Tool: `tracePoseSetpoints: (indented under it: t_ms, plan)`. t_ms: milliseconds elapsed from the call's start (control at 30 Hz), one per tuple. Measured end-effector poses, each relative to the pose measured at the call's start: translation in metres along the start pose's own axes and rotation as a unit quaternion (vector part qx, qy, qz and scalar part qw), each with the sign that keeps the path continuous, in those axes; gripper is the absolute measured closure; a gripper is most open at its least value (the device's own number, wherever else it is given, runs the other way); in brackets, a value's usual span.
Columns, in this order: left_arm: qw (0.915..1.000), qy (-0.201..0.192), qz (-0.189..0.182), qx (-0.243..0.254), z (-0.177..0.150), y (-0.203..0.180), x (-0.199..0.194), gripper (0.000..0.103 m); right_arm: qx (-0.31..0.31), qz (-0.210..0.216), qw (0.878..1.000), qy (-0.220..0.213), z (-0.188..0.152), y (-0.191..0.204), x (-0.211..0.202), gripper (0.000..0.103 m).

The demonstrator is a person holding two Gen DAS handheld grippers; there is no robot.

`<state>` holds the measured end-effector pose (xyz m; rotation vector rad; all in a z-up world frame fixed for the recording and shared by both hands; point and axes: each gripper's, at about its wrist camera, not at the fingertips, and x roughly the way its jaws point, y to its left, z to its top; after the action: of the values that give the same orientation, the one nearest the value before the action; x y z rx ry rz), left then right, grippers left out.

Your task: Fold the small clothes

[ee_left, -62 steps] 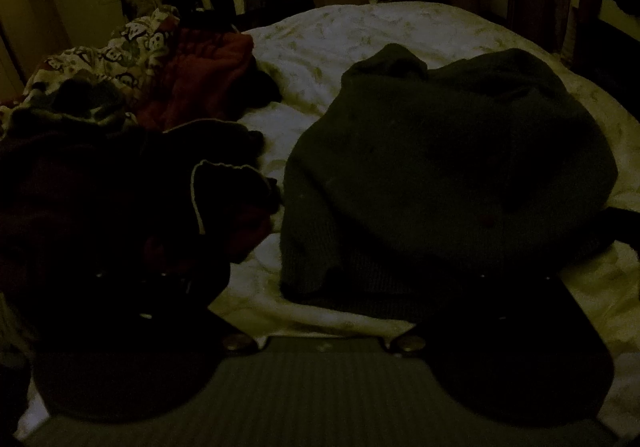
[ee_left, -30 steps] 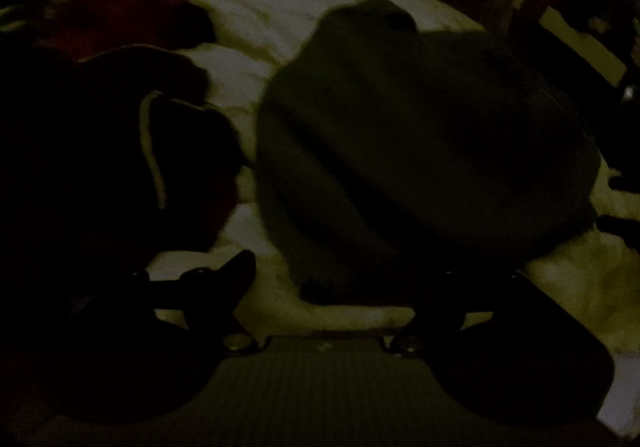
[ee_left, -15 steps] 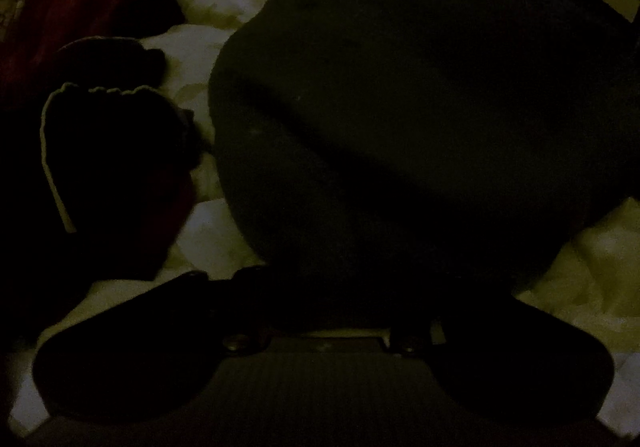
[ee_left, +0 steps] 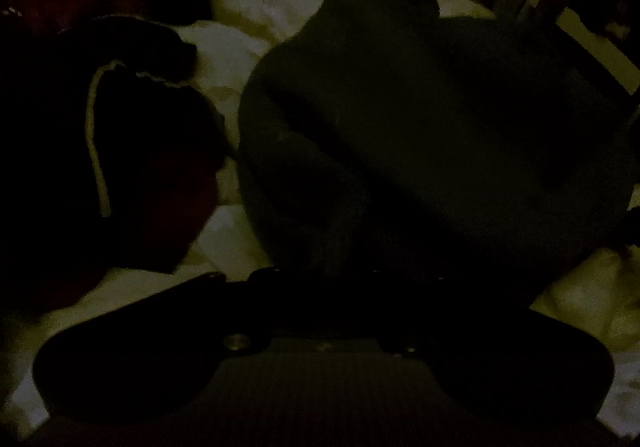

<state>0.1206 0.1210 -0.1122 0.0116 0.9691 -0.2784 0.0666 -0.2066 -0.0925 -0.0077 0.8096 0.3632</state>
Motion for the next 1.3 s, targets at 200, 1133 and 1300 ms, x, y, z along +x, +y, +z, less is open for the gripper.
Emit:
tracePoseSetpoints:
  t_ms: [200,1133,1300]
  plan:
    - [0.9996,-0.027,-0.011,0.005,0.011,-0.002,-0.049,0.09,0.024,0.026,0.999,-0.009,0.015,0.002,-0.038,0.088]
    - [0.9924,0.011,-0.027,0.12,-0.026,-0.059,-0.067,0.007,0.036,-0.019,0.998,0.044,-0.004,0.005,-0.144,0.045]
    - [0.995,0.046,0.003,0.088,-0.018,-0.049,-0.023,0.007,0.054,-0.041,0.997,0.046,-0.006,-0.011,-0.139,0.014]
